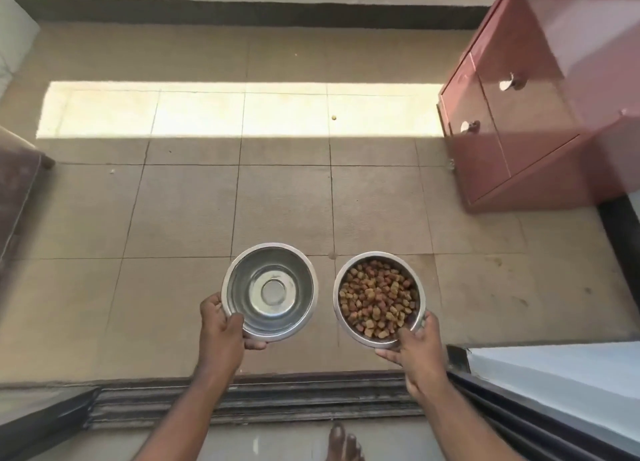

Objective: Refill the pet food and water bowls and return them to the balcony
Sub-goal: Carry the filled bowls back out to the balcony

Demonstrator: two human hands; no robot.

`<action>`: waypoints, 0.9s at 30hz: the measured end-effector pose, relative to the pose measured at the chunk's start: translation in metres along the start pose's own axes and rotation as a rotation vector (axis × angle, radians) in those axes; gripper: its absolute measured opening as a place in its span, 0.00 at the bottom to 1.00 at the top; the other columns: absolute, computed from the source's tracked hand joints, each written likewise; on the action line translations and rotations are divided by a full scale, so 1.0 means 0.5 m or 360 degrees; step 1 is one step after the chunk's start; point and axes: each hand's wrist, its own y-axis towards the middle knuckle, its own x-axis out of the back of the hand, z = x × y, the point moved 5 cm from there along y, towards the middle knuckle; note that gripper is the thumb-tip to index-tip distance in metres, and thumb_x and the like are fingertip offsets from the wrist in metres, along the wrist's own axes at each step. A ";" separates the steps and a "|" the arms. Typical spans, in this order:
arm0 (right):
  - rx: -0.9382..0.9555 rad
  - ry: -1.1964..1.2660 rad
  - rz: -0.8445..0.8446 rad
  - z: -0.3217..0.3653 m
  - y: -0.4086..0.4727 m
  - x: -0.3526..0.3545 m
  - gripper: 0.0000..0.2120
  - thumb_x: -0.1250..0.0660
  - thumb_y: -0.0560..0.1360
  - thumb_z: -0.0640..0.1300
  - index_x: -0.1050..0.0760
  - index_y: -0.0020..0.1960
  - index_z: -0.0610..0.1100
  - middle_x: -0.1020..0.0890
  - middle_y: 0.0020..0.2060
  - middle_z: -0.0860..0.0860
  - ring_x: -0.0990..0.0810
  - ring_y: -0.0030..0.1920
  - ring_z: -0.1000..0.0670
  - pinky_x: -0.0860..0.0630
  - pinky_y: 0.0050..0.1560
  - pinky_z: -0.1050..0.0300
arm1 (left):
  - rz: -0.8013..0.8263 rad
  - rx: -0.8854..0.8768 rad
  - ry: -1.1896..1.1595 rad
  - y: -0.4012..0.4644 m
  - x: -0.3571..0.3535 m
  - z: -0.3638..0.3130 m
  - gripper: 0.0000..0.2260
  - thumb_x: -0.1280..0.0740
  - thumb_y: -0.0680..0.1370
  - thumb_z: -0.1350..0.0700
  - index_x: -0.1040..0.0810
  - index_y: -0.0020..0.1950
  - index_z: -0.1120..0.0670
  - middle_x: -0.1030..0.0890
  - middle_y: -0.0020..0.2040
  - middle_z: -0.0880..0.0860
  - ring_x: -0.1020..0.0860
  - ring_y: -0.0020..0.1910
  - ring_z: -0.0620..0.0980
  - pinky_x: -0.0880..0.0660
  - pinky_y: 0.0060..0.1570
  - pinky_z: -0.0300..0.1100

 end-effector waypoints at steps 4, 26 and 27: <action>-0.0013 0.0002 -0.0026 -0.073 0.127 -0.049 0.24 0.39 0.82 0.29 0.35 0.71 0.52 0.25 0.66 0.44 0.18 0.58 0.41 0.14 0.38 0.45 | -0.0024 0.0049 -0.0041 0.112 -0.054 0.113 0.17 0.44 0.85 0.66 0.39 0.70 0.50 0.24 0.61 0.58 0.19 0.23 0.53 0.18 0.27 0.44; -0.0094 -0.0139 -0.0078 -0.167 0.262 -0.127 0.28 0.37 0.84 0.38 0.42 0.80 0.52 0.27 0.71 0.48 0.22 0.64 0.43 0.14 0.49 0.44 | 0.0043 0.0018 0.0303 0.221 -0.086 0.231 0.24 0.42 0.87 0.56 0.48 0.81 0.49 0.29 0.75 0.60 0.21 0.62 0.61 0.18 0.53 0.54; -0.0039 -0.0282 -0.0130 -0.156 0.247 -0.119 0.32 0.36 0.84 0.41 0.46 0.83 0.51 0.29 0.74 0.47 0.24 0.67 0.41 0.17 0.57 0.42 | 0.0029 -0.0019 0.0557 0.208 -0.076 0.219 0.28 0.42 0.86 0.53 0.50 0.83 0.48 0.32 0.78 0.61 0.25 0.68 0.64 0.23 0.61 0.55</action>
